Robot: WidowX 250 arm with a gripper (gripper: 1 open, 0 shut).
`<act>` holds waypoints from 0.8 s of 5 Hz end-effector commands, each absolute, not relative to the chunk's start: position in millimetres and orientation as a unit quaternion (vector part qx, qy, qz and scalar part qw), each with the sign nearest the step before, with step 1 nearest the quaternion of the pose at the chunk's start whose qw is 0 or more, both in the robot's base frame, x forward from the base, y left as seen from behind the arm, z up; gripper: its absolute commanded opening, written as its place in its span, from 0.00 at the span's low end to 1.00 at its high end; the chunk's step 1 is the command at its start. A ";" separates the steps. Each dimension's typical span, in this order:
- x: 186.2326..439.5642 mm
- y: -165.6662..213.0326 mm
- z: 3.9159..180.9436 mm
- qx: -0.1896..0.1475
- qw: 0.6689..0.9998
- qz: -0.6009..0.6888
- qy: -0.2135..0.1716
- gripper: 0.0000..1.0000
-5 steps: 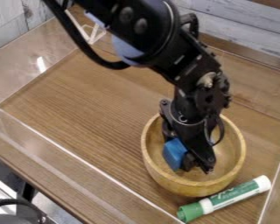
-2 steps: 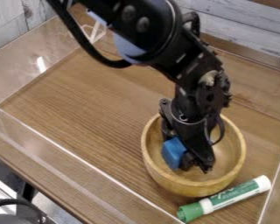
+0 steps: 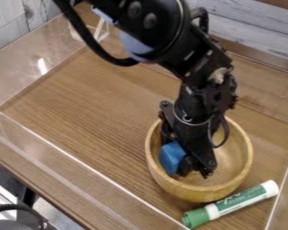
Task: Remove the blue block from inside the brown bowl and put it on the table
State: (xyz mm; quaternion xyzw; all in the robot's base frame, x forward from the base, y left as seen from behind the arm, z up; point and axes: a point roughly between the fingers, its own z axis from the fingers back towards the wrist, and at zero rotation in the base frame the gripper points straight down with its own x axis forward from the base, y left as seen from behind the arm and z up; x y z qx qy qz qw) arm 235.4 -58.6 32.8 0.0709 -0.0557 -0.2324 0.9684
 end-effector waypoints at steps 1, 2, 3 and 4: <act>246.7 -57.5 49.7 0.073 0.970 -0.221 -0.073 0.00; 245.8 -55.1 55.1 0.075 0.971 -0.217 -0.066 0.00; 245.2 -51.8 62.4 0.078 0.973 -0.208 -0.060 0.00; 246.0 -46.0 82.9 0.087 0.978 -0.181 -0.059 0.00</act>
